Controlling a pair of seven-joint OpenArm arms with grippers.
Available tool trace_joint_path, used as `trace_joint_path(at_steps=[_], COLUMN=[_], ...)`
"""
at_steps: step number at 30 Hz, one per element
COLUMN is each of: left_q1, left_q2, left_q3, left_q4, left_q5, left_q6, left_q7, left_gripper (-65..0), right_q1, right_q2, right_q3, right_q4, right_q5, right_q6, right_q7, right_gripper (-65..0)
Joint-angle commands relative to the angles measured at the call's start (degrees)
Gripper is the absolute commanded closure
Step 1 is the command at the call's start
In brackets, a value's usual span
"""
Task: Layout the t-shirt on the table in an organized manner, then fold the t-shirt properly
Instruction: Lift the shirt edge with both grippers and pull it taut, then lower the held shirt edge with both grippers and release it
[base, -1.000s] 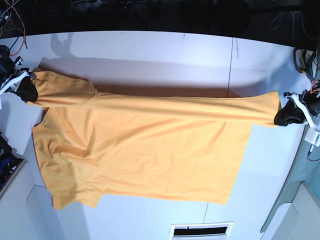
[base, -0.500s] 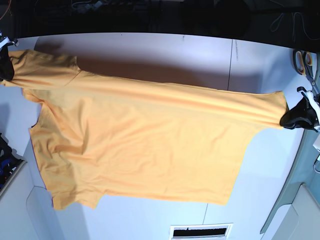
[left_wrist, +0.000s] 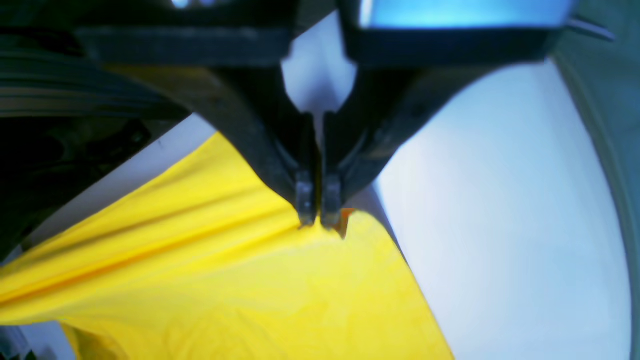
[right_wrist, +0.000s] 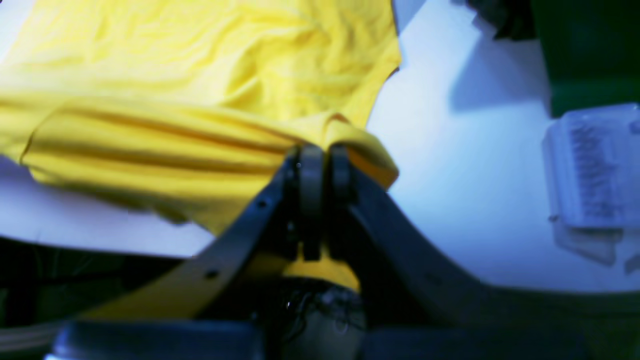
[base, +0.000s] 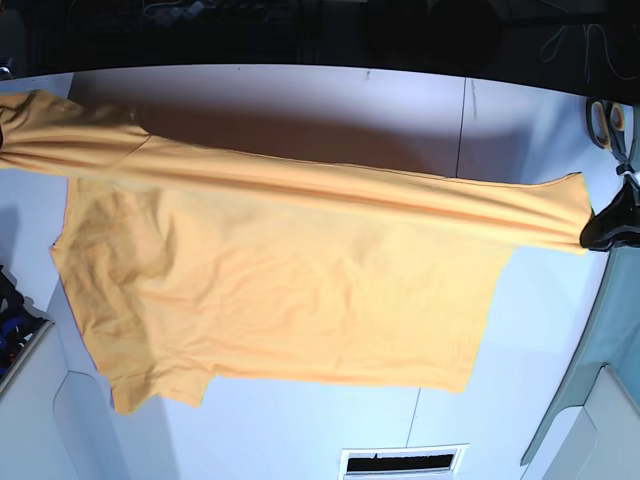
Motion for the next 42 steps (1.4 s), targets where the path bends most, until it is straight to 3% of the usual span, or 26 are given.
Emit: trace_joint_path(at_steps=[1, 8, 14, 20, 27, 33, 42], left_q1=[-0.5, -1.4, -3.4, -5.2, -16.2, -24.2, -29.2], left_q2=[-1.1, 1.7, 1.9, 3.5, 5.0, 5.3, 8.4], left_q3=[-1.1, 1.9, 10.4, 13.7, 22.0, 29.9, 30.8], left_q4=[0.4, 0.3, 0.3, -3.8, -18.1, -28.3, -37.3], left_q5=[1.2, 15.5, 23.1, 32.4, 35.3, 38.1, 38.8], left_q6=[0.9, 0.9, 0.9, 0.9, 0.9, 0.9, 0.9], left_q7=[-2.9, -15.4, -17.8, -27.1, -28.1, -32.2, -33.4], left_gripper=[0.0, 0.0, 0.0, 0.0, 0.0, 0.0, 0.0], right_q1=[0.4, 5.2, 9.8, 13.0, 19.5, 25.3, 29.8], right_q2=[1.1, 2.5, 3.3, 3.2, 3.3, 3.2, 3.1], right_q3=[1.0, -2.9, -9.1, -12.2, -16.9, -21.8, -22.3], right_q4=[0.4, -5.1, -13.1, -17.9, -26.4, -33.4, -41.0], right_q5=[-0.8, -1.7, -3.9, -6.9, -9.6, -15.8, -17.4], right_q6=[-0.9, -0.9, -0.9, -0.9, -0.9, -0.7, -0.7], right_q7=[1.8, 2.0, 2.0, 4.2, 5.3, 8.0, 10.0], right_gripper=[0.0, 0.0, 0.0, 0.0, 0.0, 0.0, 0.0])
